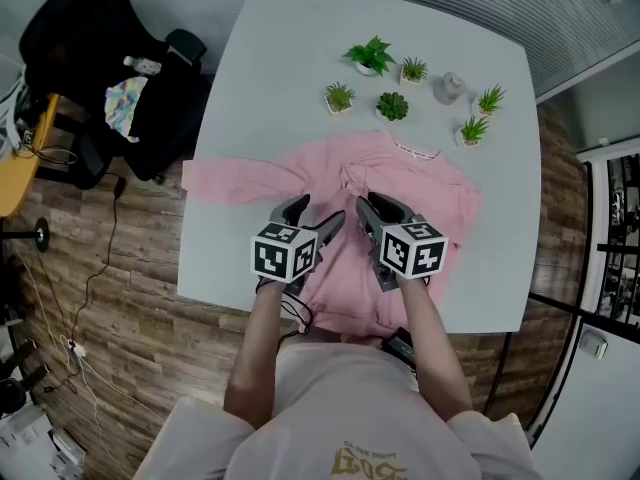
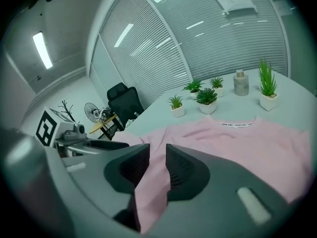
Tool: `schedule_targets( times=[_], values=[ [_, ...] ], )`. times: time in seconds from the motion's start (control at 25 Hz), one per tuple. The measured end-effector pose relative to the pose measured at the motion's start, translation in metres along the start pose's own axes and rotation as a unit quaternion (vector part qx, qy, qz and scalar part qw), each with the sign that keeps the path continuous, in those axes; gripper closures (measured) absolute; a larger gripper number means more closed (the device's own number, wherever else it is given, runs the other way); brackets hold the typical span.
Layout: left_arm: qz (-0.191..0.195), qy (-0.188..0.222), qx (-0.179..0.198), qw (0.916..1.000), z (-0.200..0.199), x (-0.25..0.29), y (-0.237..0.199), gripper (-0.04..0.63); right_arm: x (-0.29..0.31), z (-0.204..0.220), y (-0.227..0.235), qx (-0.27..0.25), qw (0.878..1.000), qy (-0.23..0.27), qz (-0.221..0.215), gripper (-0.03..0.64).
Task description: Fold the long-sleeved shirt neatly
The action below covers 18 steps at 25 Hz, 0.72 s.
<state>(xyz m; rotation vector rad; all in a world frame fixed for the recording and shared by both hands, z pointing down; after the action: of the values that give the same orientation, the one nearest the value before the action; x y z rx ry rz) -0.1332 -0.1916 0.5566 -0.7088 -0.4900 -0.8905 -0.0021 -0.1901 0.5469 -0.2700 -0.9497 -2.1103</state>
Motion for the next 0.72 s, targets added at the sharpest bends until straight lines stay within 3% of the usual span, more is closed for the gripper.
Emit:
schedule_targets(
  times=[0.32,0.72],
  values=[
    [-0.042,0.029,0.011,0.9987,-0.002,-0.027,0.016,0.252,-0.040,0.009,-0.035,-0.038,0.998,0.005,-0.040,0.505],
    [-0.131,0.063,-0.009,0.9894,0.006,-0.097,0.005,0.253,-0.099,0.019,-0.067,-0.039,0.995,0.039,-0.078,0.502]
  ],
)
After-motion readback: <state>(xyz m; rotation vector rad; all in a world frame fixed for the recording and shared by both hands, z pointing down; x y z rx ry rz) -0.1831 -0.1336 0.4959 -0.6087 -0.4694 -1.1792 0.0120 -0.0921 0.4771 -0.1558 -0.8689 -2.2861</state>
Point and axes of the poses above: the fingertips, and each gripper's own axes: x forward along the fingers, y to its right, z out of its underside, the point moved 5 cm from there along -x, backward along the fingers, and after that the axes turned 10 degrees about -z, right-handed, at the moved point
